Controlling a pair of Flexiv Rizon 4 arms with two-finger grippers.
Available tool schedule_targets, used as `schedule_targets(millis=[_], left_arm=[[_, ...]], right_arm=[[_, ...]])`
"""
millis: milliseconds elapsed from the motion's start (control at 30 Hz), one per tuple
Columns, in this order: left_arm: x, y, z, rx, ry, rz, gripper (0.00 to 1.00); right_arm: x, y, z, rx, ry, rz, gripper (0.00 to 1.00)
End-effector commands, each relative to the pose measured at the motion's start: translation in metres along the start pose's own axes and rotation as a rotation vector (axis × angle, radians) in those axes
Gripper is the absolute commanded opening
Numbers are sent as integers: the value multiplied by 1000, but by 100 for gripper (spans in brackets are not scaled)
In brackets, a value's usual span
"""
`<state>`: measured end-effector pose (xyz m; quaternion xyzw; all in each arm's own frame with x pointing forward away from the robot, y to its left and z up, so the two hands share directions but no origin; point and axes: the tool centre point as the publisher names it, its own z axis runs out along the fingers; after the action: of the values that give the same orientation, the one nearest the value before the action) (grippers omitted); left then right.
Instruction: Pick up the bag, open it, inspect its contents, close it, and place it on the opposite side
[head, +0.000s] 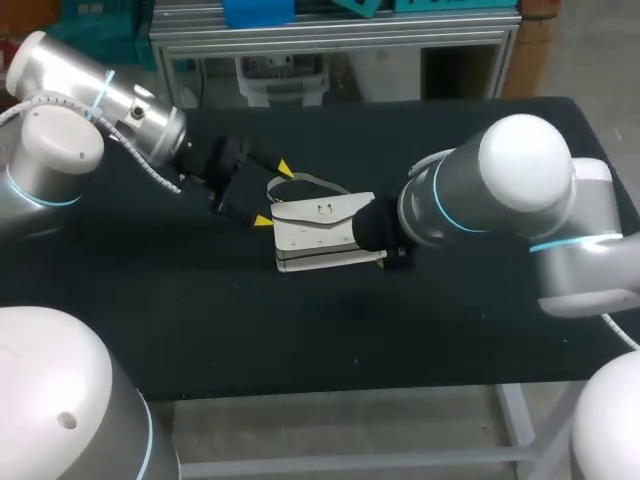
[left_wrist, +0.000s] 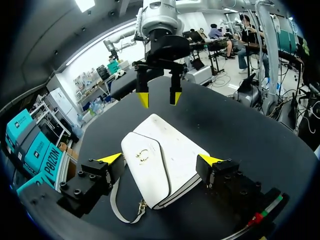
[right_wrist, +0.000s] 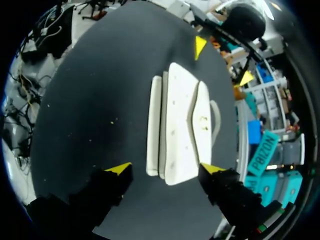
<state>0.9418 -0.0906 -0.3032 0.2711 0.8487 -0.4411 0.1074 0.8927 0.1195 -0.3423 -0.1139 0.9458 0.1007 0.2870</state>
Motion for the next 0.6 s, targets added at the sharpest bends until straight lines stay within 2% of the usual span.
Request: schedule_targets(millis=[33, 200, 300, 400, 467, 600], left_arm=[[0, 5, 2, 9, 1, -5, 100], [2, 9, 1, 14, 8, -15, 100], [3, 12, 1, 14, 14, -21, 100], [3, 13, 1, 16, 19, -24, 100], [4, 14, 1, 17, 22, -26, 100], [4, 16, 2, 18, 28, -29, 100]], right_arm=[[-6, 6, 18, 2, -60, -11, 80], [-12, 6, 28, 3, -57, -20, 71], [-14, 6, 34, 2, -54, -19, 68], [-14, 5, 38, 2, -50, -16, 60], [-15, 4, 39, 4, -48, -14, 51], [-17, 2, 42, 7, -47, -14, 41]])
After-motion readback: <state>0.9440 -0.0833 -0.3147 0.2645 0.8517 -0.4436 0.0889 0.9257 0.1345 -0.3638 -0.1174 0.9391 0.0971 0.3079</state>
